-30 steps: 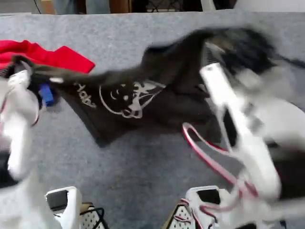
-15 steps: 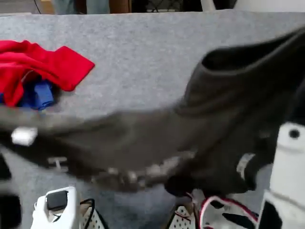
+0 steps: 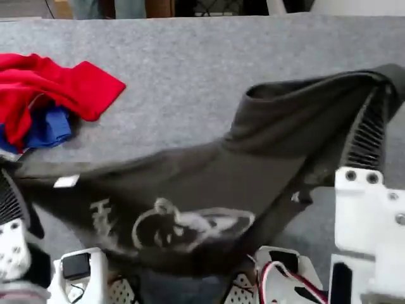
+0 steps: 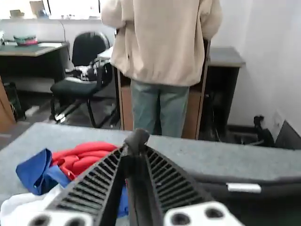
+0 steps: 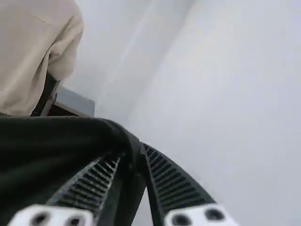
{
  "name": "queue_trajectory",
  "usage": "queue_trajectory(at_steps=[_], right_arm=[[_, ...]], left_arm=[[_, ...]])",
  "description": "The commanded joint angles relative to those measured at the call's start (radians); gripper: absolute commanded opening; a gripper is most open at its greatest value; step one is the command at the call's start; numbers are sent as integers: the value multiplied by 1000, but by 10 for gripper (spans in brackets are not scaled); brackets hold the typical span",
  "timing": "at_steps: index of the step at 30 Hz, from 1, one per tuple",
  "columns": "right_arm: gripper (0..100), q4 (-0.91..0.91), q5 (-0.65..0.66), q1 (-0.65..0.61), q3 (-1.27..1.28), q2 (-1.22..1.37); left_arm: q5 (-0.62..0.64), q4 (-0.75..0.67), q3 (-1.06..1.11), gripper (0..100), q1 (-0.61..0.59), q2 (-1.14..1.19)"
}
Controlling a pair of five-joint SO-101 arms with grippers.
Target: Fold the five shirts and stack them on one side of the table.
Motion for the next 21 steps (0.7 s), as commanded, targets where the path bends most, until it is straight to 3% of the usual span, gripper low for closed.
queue_trajectory(at_steps=[1,11,18,21], right_arm=[[14,-34,-3,11,7,-19],[14,-327,26,14,16,-45],[14,-362,132,12,18,-44],[14,-305,133,12,18,-45]], left_arm=[[-12,-11,42,29,1,-54],[-12,-12,-99,29,-10,-106],[-60,2,-108,29,-203,-107],[-60,2,-99,29,-191,-109]])
